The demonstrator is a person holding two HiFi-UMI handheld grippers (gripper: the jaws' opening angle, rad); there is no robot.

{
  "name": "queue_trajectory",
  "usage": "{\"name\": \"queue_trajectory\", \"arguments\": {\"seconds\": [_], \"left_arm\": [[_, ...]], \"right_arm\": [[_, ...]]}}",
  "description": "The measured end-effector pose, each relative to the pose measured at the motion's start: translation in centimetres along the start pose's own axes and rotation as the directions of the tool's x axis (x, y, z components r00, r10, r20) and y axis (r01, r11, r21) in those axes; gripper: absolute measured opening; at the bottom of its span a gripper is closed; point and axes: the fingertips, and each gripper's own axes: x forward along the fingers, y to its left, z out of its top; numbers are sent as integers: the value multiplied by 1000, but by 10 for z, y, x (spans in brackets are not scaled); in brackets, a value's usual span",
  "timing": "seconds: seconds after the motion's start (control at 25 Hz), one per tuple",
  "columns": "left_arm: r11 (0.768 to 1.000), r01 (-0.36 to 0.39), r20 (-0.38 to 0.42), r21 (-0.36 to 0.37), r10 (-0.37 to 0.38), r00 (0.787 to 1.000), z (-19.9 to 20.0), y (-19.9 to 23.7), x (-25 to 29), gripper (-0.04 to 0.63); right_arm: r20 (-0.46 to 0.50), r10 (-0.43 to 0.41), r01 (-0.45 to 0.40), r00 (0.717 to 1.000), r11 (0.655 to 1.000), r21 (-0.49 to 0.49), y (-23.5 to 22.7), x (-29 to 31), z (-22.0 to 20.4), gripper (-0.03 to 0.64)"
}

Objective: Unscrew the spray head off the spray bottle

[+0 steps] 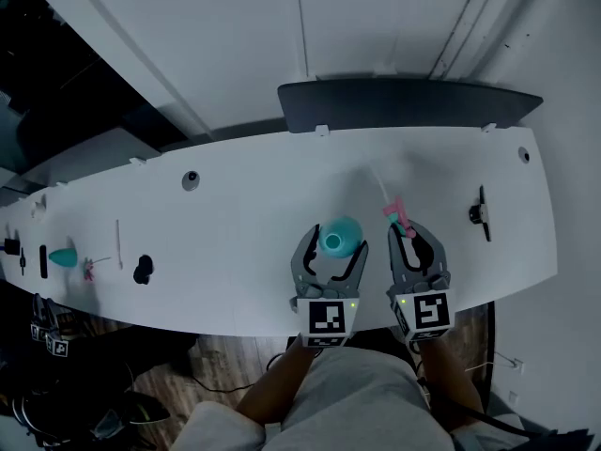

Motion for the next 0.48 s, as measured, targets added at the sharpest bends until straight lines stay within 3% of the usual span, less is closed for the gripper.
{"name": "queue_trajectory", "arguments": {"seconds": [0.16,0.48], "left_arm": [[999,-21,27,26,21,999,12,-35,-16,359],[996,-91,30,-5,91,995,3,-122,-60,359]], "right_arm": [[47,29,-30,998,999,16,-9,-34,2,74],[94,88,-91,992,996,23,-34,-123,-15,74]]}}
